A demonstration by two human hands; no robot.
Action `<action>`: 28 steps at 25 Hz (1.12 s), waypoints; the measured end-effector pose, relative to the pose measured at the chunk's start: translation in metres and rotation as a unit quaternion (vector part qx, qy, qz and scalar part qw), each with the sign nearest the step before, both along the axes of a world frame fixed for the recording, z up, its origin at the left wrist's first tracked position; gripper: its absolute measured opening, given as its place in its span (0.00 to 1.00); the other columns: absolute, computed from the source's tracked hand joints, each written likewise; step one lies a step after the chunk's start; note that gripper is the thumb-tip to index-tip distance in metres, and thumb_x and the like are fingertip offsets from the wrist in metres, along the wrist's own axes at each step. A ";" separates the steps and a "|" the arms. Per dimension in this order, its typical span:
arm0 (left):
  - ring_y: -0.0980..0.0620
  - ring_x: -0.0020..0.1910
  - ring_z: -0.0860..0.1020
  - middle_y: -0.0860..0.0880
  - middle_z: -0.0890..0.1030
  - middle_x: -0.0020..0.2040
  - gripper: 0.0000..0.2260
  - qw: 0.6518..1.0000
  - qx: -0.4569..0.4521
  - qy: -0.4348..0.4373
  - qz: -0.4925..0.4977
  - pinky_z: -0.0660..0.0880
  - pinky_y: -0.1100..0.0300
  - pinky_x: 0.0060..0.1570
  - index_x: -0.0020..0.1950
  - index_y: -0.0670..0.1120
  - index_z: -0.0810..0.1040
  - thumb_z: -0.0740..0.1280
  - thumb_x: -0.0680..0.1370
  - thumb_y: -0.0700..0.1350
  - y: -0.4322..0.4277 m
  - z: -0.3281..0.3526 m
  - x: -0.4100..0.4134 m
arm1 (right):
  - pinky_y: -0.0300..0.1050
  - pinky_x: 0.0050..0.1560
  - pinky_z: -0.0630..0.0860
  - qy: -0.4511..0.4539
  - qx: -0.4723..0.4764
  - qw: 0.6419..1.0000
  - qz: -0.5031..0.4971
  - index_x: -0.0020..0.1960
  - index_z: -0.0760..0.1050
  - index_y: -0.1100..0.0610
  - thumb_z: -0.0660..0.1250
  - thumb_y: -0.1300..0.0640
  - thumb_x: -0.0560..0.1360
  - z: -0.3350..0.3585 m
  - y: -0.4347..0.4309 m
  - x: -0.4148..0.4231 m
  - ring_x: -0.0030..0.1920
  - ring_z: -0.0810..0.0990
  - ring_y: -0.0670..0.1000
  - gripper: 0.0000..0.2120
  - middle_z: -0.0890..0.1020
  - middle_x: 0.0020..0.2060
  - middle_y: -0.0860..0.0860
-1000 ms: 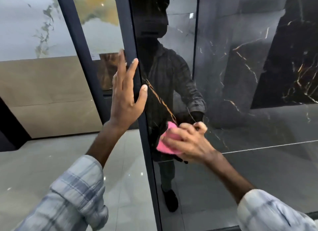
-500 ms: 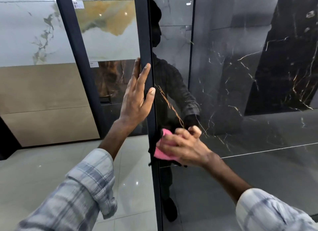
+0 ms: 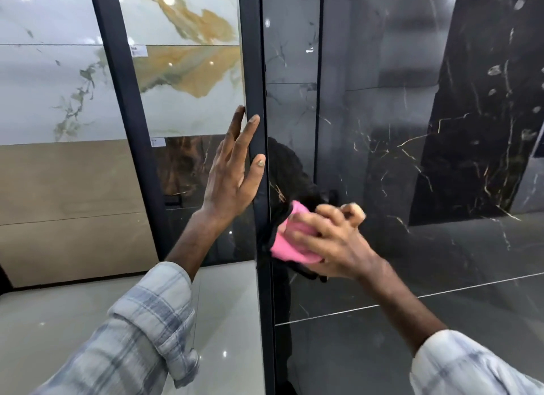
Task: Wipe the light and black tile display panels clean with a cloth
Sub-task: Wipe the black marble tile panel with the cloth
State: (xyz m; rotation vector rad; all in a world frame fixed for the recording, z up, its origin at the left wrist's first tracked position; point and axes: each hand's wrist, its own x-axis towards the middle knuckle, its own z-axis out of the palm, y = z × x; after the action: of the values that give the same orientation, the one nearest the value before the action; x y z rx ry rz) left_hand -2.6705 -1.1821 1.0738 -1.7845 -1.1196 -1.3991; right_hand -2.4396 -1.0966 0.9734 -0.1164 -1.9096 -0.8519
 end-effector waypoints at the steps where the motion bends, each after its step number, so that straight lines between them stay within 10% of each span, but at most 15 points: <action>1: 0.58 0.83 0.53 0.36 0.58 0.83 0.24 1.000 -0.008 -0.005 -0.010 0.60 0.49 0.79 0.81 0.48 0.58 0.59 0.85 0.47 0.001 -0.001 0.000 | 0.62 0.53 0.65 0.051 -0.010 0.999 -0.013 0.67 0.75 0.44 0.74 0.42 0.72 0.026 0.007 0.009 0.59 0.74 0.57 0.25 0.75 0.66 0.47; 5: 0.57 0.84 0.53 0.37 0.58 0.83 0.27 1.000 -0.017 -0.006 -0.004 0.57 0.54 0.80 0.81 0.50 0.57 0.62 0.83 0.47 0.002 -0.002 -0.001 | 0.58 0.56 0.64 0.258 -0.128 0.957 -0.042 0.72 0.76 0.53 0.73 0.45 0.68 0.078 0.015 0.020 0.61 0.72 0.60 0.33 0.73 0.68 0.53; 11: 0.58 0.83 0.54 0.41 0.57 0.84 0.31 1.000 -0.005 0.000 0.019 0.57 0.55 0.79 0.82 0.53 0.58 0.66 0.81 0.50 0.000 0.018 0.001 | 0.59 0.55 0.64 -0.018 0.048 0.998 -0.022 0.71 0.74 0.47 0.71 0.40 0.74 0.028 0.004 -0.002 0.59 0.73 0.57 0.27 0.76 0.68 0.48; 16: 0.54 0.84 0.55 0.40 0.56 0.84 0.28 0.999 0.015 -0.029 -0.020 0.58 0.51 0.80 0.82 0.50 0.59 0.63 0.83 0.45 0.002 0.018 0.006 | 0.56 0.57 0.59 0.213 -0.085 0.972 -0.042 0.71 0.76 0.51 0.74 0.44 0.66 0.112 0.014 0.016 0.60 0.73 0.60 0.34 0.72 0.68 0.50; 22: 0.48 0.84 0.57 0.40 0.58 0.84 0.27 0.998 0.026 -0.042 -0.040 0.59 0.49 0.81 0.83 0.40 0.59 0.60 0.84 0.42 0.002 0.009 0.011 | 0.63 0.56 0.67 0.024 0.034 0.999 -0.005 0.71 0.77 0.48 0.66 0.39 0.76 0.086 0.014 0.003 0.60 0.73 0.58 0.26 0.75 0.68 0.48; 28: 0.47 0.84 0.53 0.36 0.57 0.83 0.30 0.997 0.018 -0.060 -0.044 0.51 0.59 0.82 0.83 0.40 0.53 0.60 0.83 0.42 0.010 -0.012 0.024 | 0.60 0.57 0.63 0.204 -0.040 0.978 -0.022 0.72 0.76 0.50 0.75 0.43 0.69 0.205 0.019 0.007 0.63 0.70 0.58 0.33 0.74 0.68 0.50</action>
State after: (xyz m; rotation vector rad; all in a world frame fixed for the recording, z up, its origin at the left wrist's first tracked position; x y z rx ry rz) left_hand -2.6469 -1.1725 1.0620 -1.7619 -1.0808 -1.5870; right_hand -2.4324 -1.0777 1.1781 -0.3559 -1.5580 -0.7159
